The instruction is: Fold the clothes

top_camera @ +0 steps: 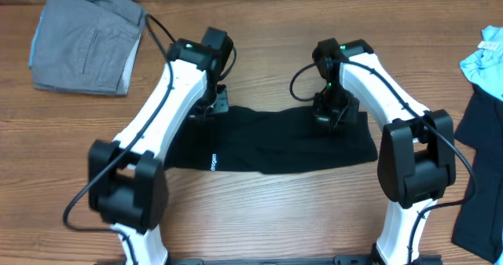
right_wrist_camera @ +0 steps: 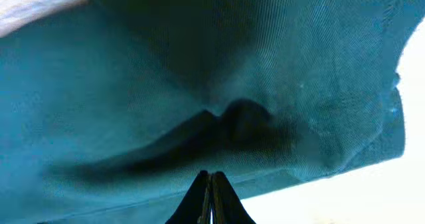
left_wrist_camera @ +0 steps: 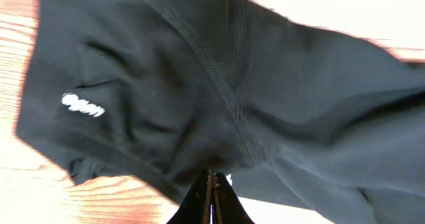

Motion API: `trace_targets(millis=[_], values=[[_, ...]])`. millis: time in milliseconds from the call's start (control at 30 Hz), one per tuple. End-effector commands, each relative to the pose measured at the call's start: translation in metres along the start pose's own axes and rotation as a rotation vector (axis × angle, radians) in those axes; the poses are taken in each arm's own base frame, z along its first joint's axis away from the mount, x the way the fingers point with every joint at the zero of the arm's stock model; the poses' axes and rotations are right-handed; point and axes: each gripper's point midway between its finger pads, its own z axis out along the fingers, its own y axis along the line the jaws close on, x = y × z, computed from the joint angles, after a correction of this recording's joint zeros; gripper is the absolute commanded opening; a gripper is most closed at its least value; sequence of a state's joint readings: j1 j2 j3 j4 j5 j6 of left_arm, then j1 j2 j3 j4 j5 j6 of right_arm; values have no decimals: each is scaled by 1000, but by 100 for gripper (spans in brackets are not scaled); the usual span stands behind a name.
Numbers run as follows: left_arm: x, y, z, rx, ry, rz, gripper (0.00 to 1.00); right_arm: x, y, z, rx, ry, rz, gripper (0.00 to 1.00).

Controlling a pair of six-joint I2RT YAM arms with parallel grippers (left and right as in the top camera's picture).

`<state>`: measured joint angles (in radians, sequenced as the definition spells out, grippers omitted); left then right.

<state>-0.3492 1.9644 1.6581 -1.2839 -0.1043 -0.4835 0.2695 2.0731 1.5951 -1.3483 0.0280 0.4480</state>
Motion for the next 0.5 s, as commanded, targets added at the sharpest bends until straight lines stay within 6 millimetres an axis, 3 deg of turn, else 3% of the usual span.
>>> trace_targets(millis=[0, 200, 300, 467], values=[[6, 3, 42, -42, 120, 22, 4, 3, -4, 10, -12, -10, 5, 4], [13, 42, 90, -127, 288, -23, 4, -4, -30, 54, -31, -11, 86, 4], [19, 61, 97, -147, 353, -63, 4, -2, -52, 67, -28, 21, 146, 4], [23, 102, 96, -178, 416, -152, 4, -12, -81, 70, -47, 29, 245, 4]])
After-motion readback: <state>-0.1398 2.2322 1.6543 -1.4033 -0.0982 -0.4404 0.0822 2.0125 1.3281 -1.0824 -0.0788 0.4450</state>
